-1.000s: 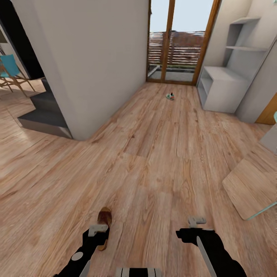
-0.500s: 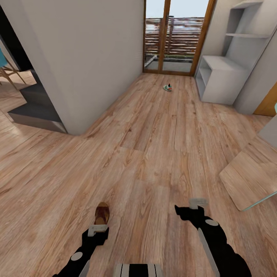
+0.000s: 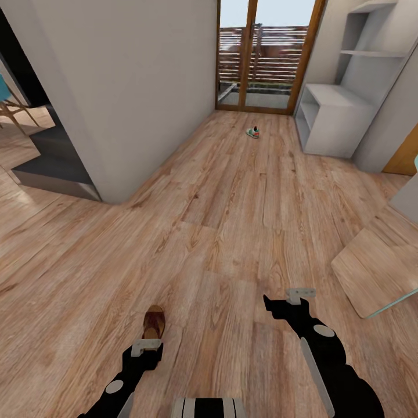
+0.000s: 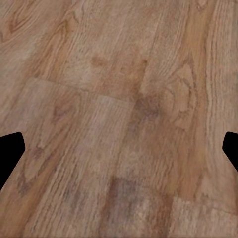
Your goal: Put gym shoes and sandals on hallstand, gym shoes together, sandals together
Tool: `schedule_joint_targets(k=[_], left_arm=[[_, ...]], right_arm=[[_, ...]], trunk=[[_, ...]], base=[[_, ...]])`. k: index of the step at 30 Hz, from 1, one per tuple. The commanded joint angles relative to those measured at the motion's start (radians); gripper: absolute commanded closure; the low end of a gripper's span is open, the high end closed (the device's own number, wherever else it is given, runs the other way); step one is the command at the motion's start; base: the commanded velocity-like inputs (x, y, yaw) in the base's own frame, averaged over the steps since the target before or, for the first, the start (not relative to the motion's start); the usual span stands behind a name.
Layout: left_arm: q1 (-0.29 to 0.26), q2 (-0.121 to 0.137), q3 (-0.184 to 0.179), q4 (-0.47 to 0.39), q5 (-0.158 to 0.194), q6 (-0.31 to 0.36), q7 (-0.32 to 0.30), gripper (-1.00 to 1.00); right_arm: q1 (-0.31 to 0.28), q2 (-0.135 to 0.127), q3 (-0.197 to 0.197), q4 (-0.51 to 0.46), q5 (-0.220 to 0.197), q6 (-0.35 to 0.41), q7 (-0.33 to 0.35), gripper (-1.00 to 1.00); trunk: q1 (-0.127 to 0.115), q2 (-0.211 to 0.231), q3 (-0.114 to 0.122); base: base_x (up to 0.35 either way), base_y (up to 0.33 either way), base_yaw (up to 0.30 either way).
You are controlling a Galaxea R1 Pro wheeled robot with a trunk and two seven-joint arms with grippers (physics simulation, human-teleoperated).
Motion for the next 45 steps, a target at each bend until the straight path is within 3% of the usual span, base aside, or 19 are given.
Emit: schedule_joint_targets(k=[1, 12, 45], left_arm=[[0.000, 0.000, -0.002, 0.001, 0.004, -0.003, 0.000, -1.00], [0.000, 0.000, -0.002, 0.001, 0.004, -0.003, 0.000, -1.00], [0.000, 0.000, -0.001, -0.004, 0.004, -0.004, 0.000, -1.00]], right_arm=[[0.000, 0.000, 0.000, -0.001, -0.001, 0.005, 0.002, -1.00], [0.000, 0.000, 0.000, -0.002, 0.000, 0.005, 0.002, -1.00], [0.001, 0.000, 0.000, -0.002, 0.000, 0.005, 0.002, -1.00]], trunk=[[0.000, 0.000, -0.001], [0.000, 0.000, -0.008], [0.015, -0.008, -0.181]], base=[[0.000, 0.000, 0.000], [0.000, 0.000, 0.069], [0.000, 0.000, 0.002]])
